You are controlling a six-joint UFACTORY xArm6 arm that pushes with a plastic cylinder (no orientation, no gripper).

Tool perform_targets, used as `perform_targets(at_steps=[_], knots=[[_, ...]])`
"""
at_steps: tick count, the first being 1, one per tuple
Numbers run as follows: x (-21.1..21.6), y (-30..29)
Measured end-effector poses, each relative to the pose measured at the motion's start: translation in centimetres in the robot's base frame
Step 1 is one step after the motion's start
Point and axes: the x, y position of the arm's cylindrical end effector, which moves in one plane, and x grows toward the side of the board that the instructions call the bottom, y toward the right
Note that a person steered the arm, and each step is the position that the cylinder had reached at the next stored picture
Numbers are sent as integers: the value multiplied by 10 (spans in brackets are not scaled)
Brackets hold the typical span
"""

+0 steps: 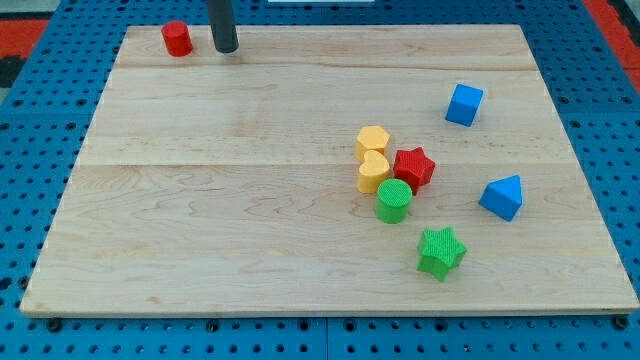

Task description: Move green star to the top center

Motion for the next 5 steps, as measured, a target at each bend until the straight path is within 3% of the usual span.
perform_targets(at_steps=[1,2,3,4,5], knots=[[1,1],[23,38],[59,118],[116,164],[146,206]])
